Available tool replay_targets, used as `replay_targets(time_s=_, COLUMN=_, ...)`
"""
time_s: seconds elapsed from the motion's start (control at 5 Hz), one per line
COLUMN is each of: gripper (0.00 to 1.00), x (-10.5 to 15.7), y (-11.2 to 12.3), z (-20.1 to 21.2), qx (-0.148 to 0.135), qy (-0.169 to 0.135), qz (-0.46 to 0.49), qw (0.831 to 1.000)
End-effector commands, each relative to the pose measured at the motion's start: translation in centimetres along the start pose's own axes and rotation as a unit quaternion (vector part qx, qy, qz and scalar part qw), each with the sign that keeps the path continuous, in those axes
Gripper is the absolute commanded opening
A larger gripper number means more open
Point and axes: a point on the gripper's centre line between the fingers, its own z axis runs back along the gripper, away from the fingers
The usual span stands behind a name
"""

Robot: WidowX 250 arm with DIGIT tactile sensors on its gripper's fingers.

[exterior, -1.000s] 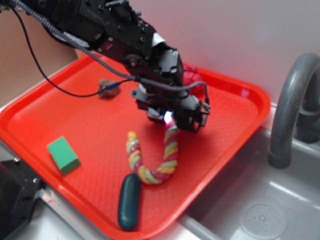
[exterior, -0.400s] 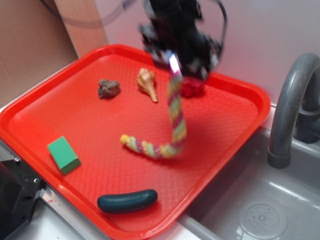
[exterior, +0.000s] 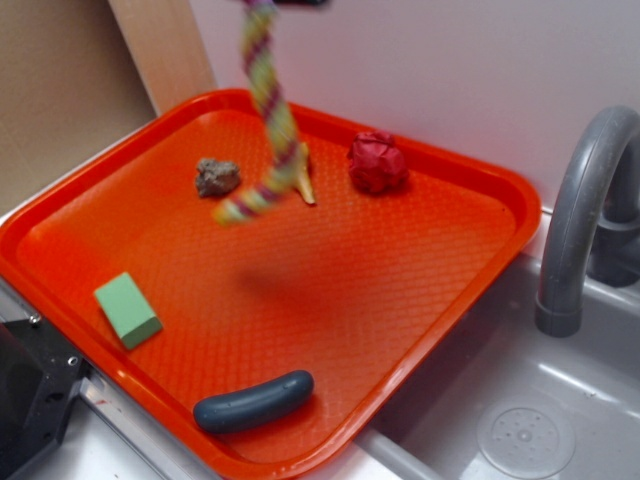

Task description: Grab the multicolored rope.

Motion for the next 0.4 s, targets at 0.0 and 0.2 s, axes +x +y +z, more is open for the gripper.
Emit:
replay_targets(time_s=0.0, gripper=0.0, x=-0.3, y=1.7, z=7.4, qx=-0.008, qy=-0.03, qz=0.001, qw=1.0)
replay_targets(time_s=0.2, gripper=0.0, x=-1.3, y=1.6, z=7.3, qx=0.002, qy=-0.006, qz=-0.03, qw=1.0)
